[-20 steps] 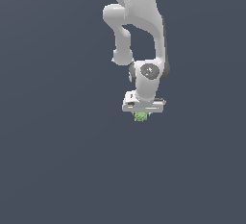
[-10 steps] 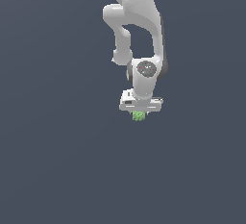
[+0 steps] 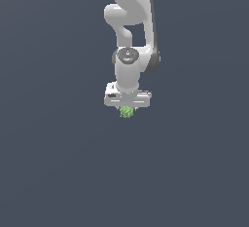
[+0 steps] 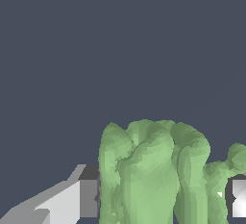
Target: Pick up the object and move it to a goal position.
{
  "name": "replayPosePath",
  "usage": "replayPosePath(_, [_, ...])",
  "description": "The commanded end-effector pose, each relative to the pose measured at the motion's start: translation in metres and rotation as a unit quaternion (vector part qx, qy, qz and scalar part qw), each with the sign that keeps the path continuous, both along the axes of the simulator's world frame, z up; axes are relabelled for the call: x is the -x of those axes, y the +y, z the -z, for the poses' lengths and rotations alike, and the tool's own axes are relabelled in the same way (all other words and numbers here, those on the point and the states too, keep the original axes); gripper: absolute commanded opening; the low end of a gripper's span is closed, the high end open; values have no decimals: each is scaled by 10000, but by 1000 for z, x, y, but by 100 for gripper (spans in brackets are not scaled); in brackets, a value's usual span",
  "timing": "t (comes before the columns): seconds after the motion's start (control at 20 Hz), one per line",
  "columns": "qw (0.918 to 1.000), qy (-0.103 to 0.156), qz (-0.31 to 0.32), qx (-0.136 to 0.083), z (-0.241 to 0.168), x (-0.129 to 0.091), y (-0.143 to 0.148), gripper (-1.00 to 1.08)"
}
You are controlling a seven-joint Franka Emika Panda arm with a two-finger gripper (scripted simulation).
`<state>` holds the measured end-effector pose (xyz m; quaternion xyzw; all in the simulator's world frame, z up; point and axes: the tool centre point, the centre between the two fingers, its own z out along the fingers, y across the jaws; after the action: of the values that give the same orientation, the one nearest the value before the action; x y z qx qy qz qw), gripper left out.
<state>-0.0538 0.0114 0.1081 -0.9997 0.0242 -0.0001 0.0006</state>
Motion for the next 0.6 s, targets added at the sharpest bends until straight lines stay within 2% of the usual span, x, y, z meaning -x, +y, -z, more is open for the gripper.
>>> replayPosePath(0.0, [10000, -3, 2, -2, -20, -2, -26, -100])
replayPosePath(0.55, [10000, -3, 2, -8, -110, -11, -138, -100])
